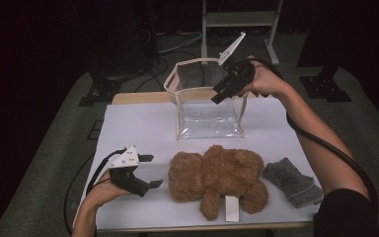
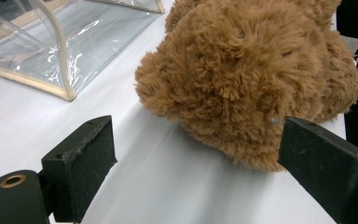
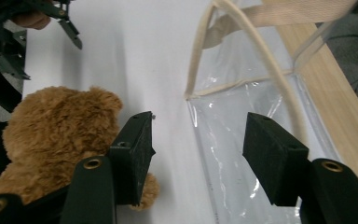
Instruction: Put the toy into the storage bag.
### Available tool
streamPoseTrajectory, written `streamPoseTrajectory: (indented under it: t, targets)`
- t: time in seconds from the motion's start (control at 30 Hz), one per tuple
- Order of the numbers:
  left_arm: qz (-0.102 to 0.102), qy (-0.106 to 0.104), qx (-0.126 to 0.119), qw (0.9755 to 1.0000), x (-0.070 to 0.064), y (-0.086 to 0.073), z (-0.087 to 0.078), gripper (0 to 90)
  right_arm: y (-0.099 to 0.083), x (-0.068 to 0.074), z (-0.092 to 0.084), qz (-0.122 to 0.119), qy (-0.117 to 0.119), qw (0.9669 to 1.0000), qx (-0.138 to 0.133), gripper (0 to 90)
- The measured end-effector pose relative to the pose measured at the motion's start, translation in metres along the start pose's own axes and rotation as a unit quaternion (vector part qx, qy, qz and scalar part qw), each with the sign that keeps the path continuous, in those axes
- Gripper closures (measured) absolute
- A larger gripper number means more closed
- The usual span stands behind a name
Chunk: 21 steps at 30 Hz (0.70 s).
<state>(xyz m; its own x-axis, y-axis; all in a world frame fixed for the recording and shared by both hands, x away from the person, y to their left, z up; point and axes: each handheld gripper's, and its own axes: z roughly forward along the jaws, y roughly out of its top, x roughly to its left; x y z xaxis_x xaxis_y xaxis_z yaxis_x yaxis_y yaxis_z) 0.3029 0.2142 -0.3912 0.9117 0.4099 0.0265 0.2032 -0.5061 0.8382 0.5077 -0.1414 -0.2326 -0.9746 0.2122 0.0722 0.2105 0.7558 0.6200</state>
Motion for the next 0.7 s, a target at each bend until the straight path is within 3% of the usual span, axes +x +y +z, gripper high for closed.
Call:
streamPoseTrajectory:
  t: [0.7]
  targets:
    - [-0.002, 0.005, 0.01, 0.9999, 0.001, -0.005, -0.003, 9.8, 0.016, -0.046, 0.019, 0.017, -0.004, 0.9996, 0.021, 42.8]
